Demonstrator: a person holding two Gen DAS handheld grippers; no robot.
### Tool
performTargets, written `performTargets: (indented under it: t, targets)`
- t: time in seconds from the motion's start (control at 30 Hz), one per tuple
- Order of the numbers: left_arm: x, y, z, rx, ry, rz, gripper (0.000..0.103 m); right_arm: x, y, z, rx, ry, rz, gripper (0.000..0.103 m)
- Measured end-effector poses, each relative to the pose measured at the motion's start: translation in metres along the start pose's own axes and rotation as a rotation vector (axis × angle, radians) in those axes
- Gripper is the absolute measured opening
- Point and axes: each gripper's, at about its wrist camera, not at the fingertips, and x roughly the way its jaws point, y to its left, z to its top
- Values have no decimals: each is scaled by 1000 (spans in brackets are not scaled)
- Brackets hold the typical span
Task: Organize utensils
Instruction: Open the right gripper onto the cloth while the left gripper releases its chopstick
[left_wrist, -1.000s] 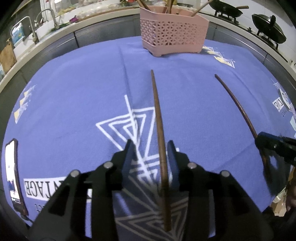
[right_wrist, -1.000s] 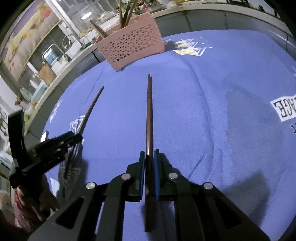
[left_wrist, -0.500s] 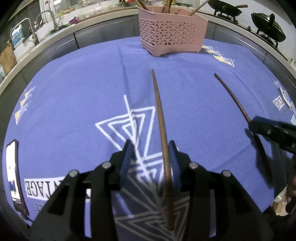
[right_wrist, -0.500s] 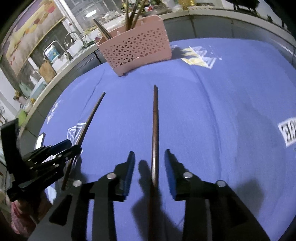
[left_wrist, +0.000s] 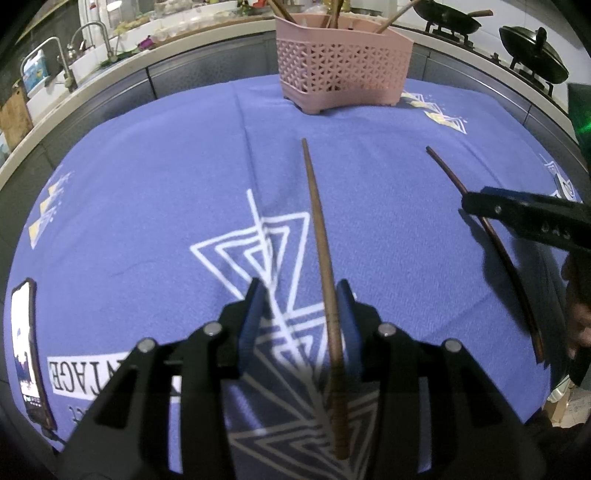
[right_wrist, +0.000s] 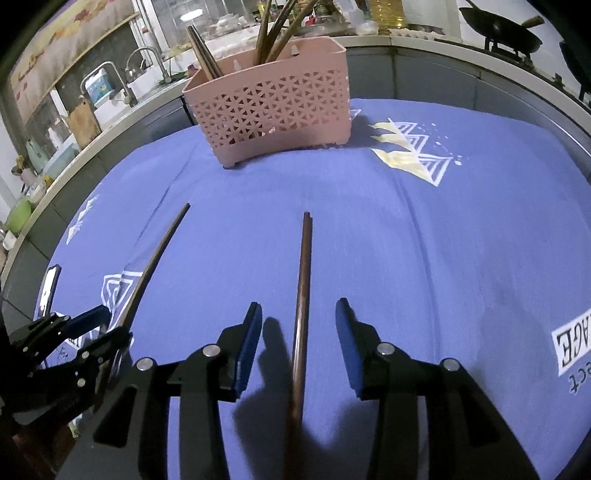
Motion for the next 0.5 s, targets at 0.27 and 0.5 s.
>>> performTargets:
  t: [0.27, 0.5]
  targets:
    - [2, -2, 8, 3, 15, -7, 42, 8, 2, 12, -28, 12, -10, 42]
    - [15, -2, 28, 10, 26, -11, 42, 11, 3, 17, -45, 18, -9, 42]
